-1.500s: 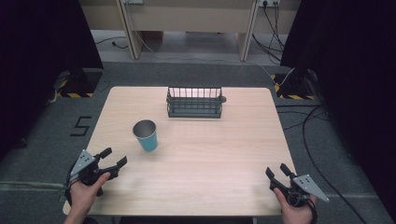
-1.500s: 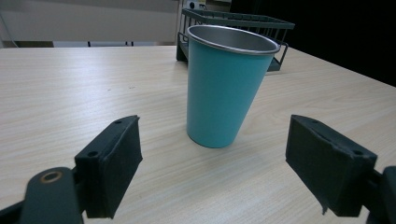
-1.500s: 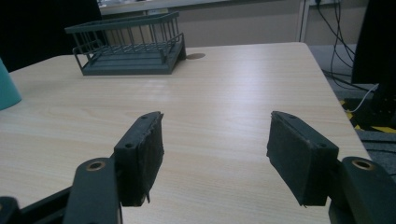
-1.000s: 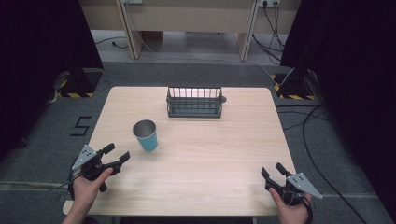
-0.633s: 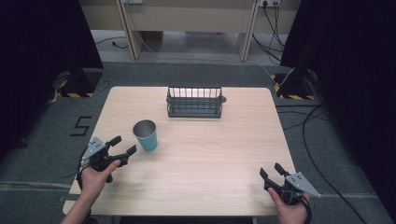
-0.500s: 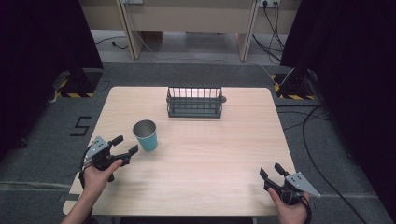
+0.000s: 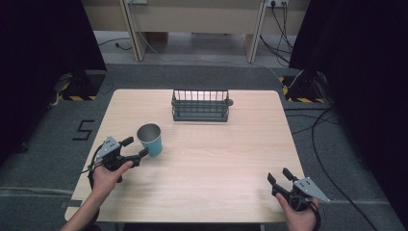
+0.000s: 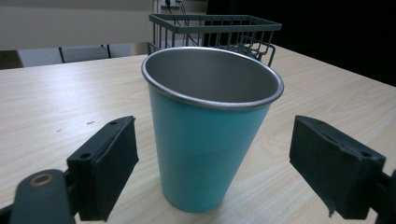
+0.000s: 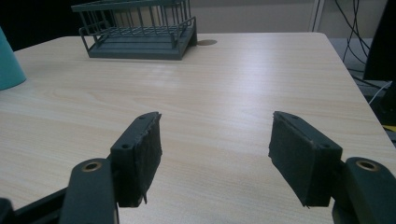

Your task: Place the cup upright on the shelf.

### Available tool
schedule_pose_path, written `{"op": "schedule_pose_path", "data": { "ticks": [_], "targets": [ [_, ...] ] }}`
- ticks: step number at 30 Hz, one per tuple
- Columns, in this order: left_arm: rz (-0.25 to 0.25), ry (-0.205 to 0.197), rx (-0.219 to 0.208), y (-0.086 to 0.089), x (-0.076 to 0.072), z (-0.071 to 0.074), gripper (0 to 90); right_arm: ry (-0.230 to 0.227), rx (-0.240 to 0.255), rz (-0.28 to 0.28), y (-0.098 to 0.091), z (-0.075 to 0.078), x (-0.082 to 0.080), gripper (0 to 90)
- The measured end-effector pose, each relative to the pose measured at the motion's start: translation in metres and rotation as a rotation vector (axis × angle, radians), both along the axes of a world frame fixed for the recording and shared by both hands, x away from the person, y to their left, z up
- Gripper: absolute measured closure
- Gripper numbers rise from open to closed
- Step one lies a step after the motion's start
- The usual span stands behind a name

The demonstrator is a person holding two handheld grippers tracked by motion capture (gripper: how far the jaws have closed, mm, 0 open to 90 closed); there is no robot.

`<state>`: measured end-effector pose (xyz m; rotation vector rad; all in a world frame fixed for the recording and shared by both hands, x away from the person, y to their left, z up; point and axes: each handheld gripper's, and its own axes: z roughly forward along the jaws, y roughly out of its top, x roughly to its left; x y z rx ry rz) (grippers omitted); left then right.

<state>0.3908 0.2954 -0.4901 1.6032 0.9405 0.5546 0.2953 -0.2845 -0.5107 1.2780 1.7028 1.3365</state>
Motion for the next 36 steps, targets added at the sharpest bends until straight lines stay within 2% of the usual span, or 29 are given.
{"op": "schedule_pose_path", "data": {
  "ticks": [7, 11, 16, 36],
  "targets": [
    [-0.008, 0.015, 0.011, -0.005, 0.008, -0.004, 14.6, -0.005, 0.002, 0.004, 0.001, 0.0, 0.0, 34.6],
    [0.014, 0.016, 0.028, -0.009, 0.013, -0.006, 14.5, -0.003, 0.002, 0.004, 0.001, 0.0, 0.001, 34.6],
    [-0.01, 0.012, 0.038, -0.016, 0.018, -0.008, 14.5, -0.003, 0.002, 0.005, 0.001, 0.0, 0.001, 34.6],
    [-0.016, 0.012, 0.029, -0.025, 0.039, -0.012, 13.2, -0.001, 0.002, 0.005, 0.0, 0.0, 0.002, 34.6]
  ]
}}
